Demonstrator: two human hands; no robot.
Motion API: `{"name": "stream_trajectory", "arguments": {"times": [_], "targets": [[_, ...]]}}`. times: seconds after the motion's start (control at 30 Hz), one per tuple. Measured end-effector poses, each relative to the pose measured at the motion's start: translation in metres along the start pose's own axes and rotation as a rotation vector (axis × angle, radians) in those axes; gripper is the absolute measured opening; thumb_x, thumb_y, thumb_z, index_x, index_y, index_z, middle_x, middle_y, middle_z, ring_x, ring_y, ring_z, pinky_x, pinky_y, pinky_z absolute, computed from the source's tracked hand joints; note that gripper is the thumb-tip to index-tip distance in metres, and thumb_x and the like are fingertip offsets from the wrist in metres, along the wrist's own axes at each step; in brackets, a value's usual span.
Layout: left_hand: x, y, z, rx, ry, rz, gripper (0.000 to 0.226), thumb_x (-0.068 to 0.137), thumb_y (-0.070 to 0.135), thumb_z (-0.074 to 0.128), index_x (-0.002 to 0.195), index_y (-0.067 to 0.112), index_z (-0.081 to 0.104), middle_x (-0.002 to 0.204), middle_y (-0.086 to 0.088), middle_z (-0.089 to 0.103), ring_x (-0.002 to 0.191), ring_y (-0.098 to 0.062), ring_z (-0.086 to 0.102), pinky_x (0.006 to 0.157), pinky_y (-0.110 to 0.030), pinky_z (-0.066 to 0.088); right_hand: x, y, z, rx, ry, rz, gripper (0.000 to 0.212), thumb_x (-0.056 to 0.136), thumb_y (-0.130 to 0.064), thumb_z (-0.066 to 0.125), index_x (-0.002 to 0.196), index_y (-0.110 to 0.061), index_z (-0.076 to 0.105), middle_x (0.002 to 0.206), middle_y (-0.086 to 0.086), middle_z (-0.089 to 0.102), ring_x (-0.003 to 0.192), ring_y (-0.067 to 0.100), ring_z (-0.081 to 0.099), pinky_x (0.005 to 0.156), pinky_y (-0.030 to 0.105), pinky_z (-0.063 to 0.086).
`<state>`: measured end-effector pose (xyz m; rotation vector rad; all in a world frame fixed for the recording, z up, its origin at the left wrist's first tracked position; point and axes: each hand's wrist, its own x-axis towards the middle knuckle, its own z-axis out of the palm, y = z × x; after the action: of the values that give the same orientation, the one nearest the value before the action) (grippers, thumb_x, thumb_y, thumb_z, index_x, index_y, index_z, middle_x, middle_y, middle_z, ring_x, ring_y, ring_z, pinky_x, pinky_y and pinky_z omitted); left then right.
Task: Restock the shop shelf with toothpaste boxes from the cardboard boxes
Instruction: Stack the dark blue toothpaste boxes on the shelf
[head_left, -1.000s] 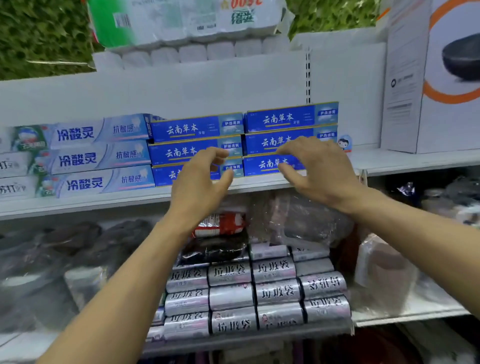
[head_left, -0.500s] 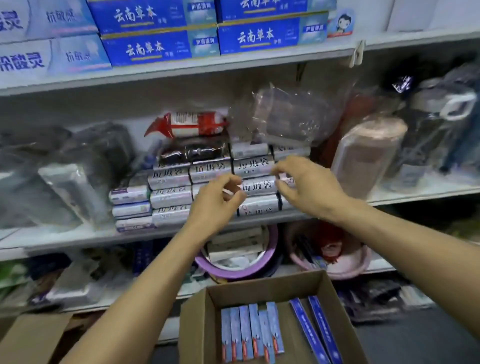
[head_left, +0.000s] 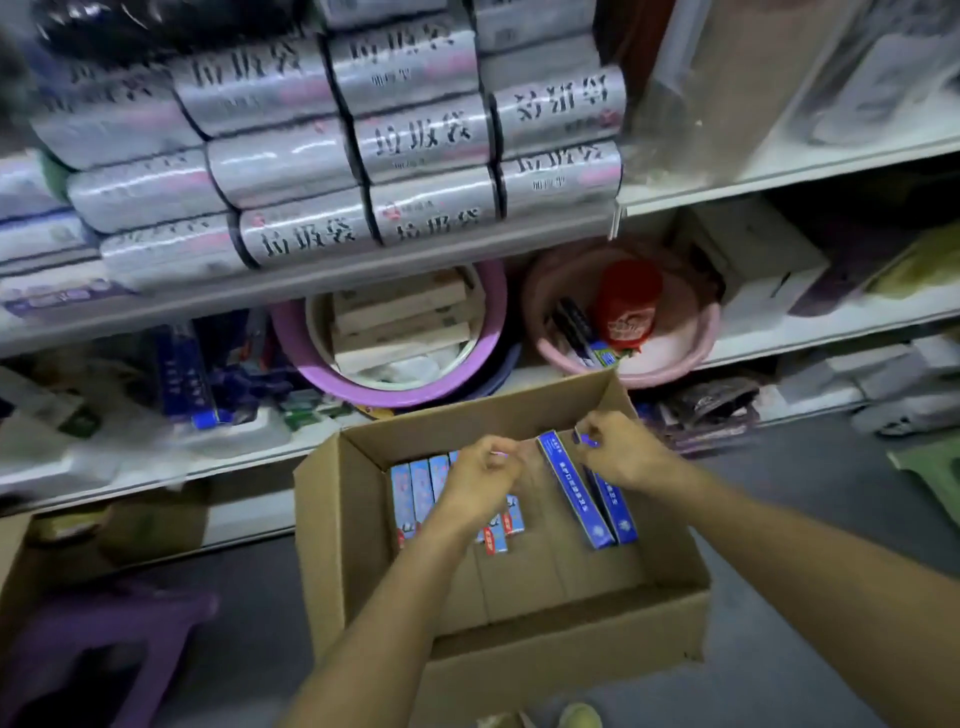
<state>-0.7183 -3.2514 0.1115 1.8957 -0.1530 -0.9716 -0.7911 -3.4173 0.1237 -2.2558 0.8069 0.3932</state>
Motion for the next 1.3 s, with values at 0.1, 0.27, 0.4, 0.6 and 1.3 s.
{"name": "stream_trajectory", "arguments": {"times": [0.1, 0.27, 0.4, 0.6, 1.3], "targets": [[0.031, -0.044, 0.03, -0.095, -0.056, -0.183, 0.01, 0.095, 0.005, 0.052, 0.093, 0.014, 0.054, 0.077, -0.002, 0.055, 0.062, -0.014, 0.053, 0.05, -0.021, 0.04, 0.025, 0.043, 0.042, 0.15, -0.052, 0.201, 0.013, 0.087, -0.015, 0.058, 0.084, -0.003, 0.063, 0.077, 0.004, 0.061, 0.076, 0.021, 0.062, 0.073, 0.031, 0.051], [0.087, -0.108, 0.077, -0.143, -0.082, -0.403, 0.016, 0.096, 0.016, 0.054, 0.082, 0.023, 0.056, 0.081, -0.001, 0.058, 0.072, -0.015, 0.057, 0.06, -0.028, 0.046, 0.07, 0.099, 0.107, 0.472, -0.146, 0.509, 0.034, 0.087, -0.012, 0.061, 0.119, -0.003, 0.051, 0.114, 0.014, 0.057, 0.099, 0.031, 0.058, 0.074, 0.044, 0.053], [0.123, -0.13, 0.109, -0.212, -0.083, -0.462, 0.014, 0.094, 0.024, 0.057, 0.105, 0.018, 0.063, 0.101, -0.005, 0.065, 0.089, -0.019, 0.061, 0.063, -0.025, 0.046, 0.093, 0.103, 0.128, 0.528, -0.085, 0.561, 0.011, 0.091, -0.01, 0.055, 0.097, -0.007, 0.046, 0.096, 0.014, 0.053, 0.091, 0.029, 0.057, 0.085, 0.049, 0.052], [0.17, -0.161, 0.134, -0.324, 0.014, -0.483, 0.047, 0.073, 0.046, 0.067, 0.108, 0.014, 0.069, 0.107, -0.012, 0.072, 0.097, -0.028, 0.068, 0.092, -0.043, 0.054, 0.108, 0.115, 0.156, -0.092, 0.028, 0.437, 0.071, 0.09, -0.034, 0.058, 0.141, 0.003, 0.024, 0.143, 0.022, 0.025, 0.118, 0.036, 0.052, 0.092, 0.039, 0.045], [0.127, -0.133, 0.086, -0.547, -0.167, -0.462, 0.046, 0.074, 0.016, 0.08, 0.117, 0.008, 0.065, 0.105, -0.012, 0.073, 0.097, -0.026, 0.07, 0.081, -0.04, 0.058, 0.088, 0.111, 0.11, 0.721, -0.218, 0.288, 0.039, 0.078, 0.003, 0.07, 0.105, -0.011, 0.046, 0.092, 0.002, 0.063, 0.077, 0.011, 0.062, 0.064, 0.022, 0.05]]}}
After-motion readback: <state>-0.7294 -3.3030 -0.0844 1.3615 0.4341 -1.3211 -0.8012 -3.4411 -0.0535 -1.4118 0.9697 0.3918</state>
